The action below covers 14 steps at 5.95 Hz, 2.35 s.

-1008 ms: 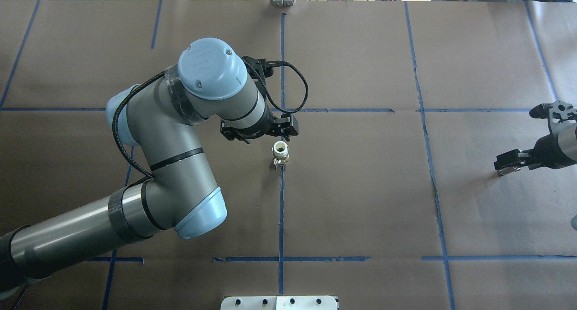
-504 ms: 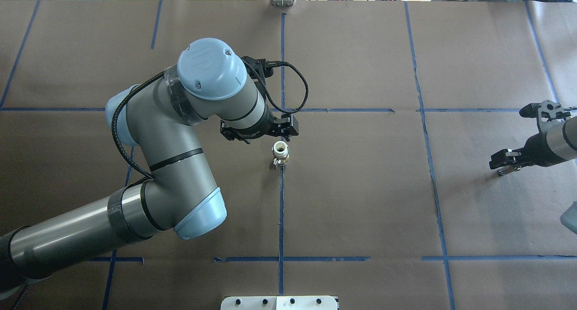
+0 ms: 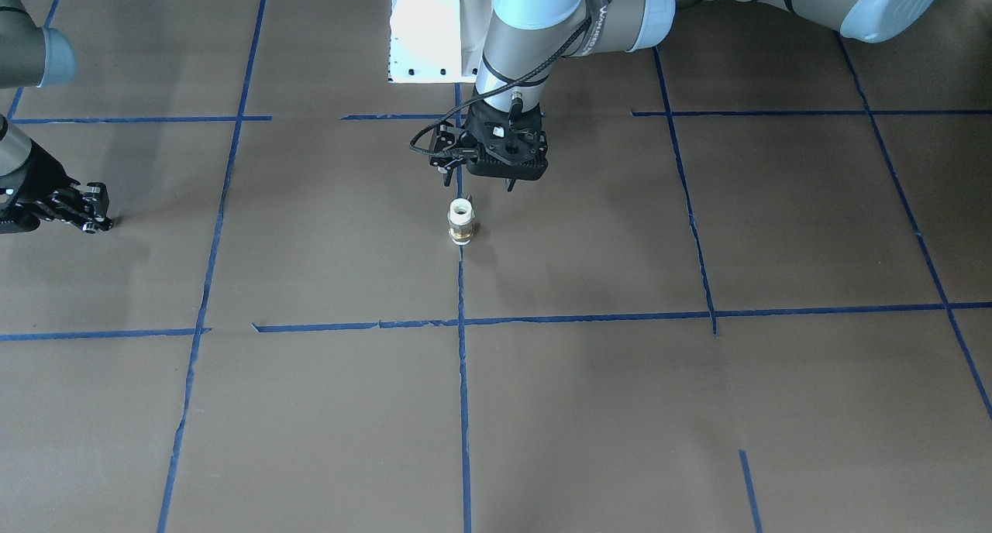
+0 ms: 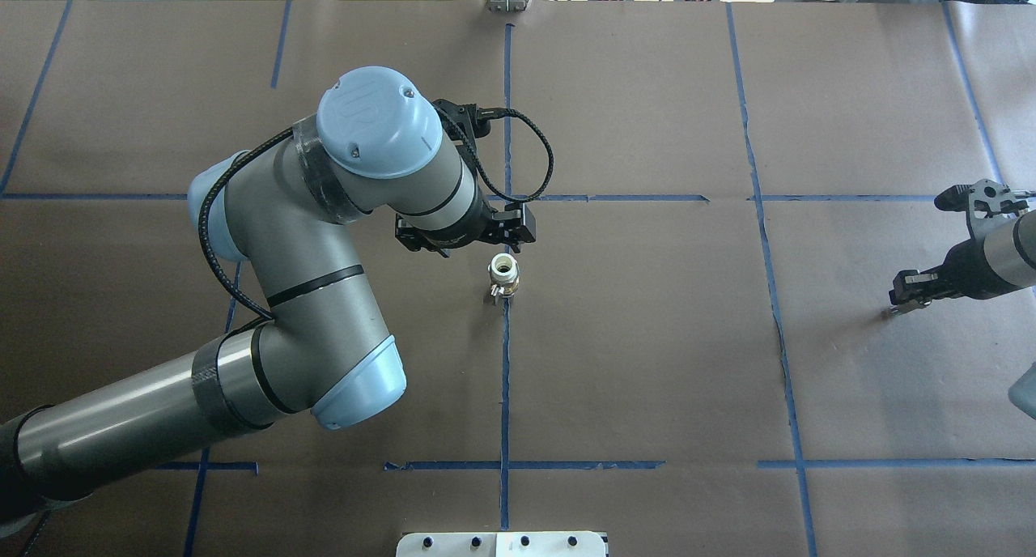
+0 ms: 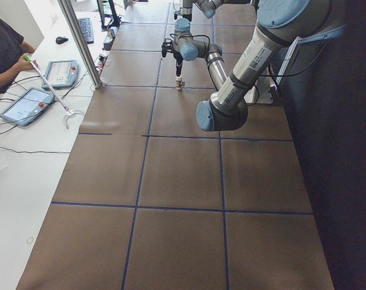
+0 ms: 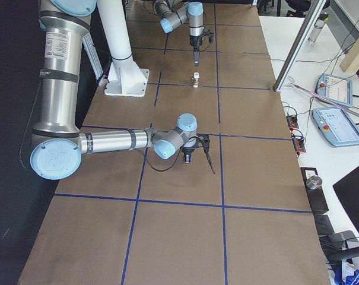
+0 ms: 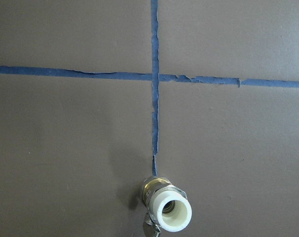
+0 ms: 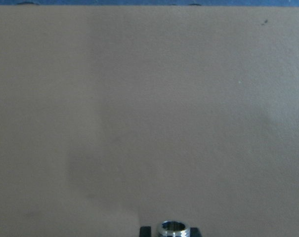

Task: Assemble PPR valve and pipe with both arms
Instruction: 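Grasp the chrome valve body with the right gripper while the left gripper lifts away, then carry the chrome valve with the right gripper above the pipe fitting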

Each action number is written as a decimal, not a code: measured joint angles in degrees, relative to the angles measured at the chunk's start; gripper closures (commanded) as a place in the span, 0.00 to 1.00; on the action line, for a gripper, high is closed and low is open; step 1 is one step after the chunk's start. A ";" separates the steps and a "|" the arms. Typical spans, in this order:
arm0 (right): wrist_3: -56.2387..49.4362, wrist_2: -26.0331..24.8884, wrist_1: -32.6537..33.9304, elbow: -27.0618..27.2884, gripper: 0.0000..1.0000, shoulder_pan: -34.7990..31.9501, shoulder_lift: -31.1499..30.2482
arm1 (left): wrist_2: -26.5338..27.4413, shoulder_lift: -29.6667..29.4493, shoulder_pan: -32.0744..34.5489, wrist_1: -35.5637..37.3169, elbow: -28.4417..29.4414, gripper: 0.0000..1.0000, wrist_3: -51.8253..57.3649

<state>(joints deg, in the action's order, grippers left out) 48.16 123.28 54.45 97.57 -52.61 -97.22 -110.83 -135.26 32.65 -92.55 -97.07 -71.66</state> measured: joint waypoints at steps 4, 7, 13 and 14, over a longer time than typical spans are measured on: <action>21.60 0.32 1.88 6.38 1.00 3.83 11.83 | -0.07 4.32 0.68 0.00 -5.67 0.07 0.35; 40.03 -5.76 19.99 6.09 1.00 13.65 35.68 | -0.06 9.97 1.92 0.00 -10.29 0.07 0.53; 48.44 -11.65 28.71 -3.95 1.00 19.99 51.33 | 0.09 15.54 2.41 -0.77 -13.05 0.07 0.55; 48.63 -12.17 28.76 -4.70 1.00 20.42 51.53 | 0.09 15.55 2.41 -0.78 -13.05 0.07 0.53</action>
<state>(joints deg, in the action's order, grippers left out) 96.79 111.11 83.21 92.87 -32.19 -45.69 -110.74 -119.71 35.06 -93.33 -110.12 -71.13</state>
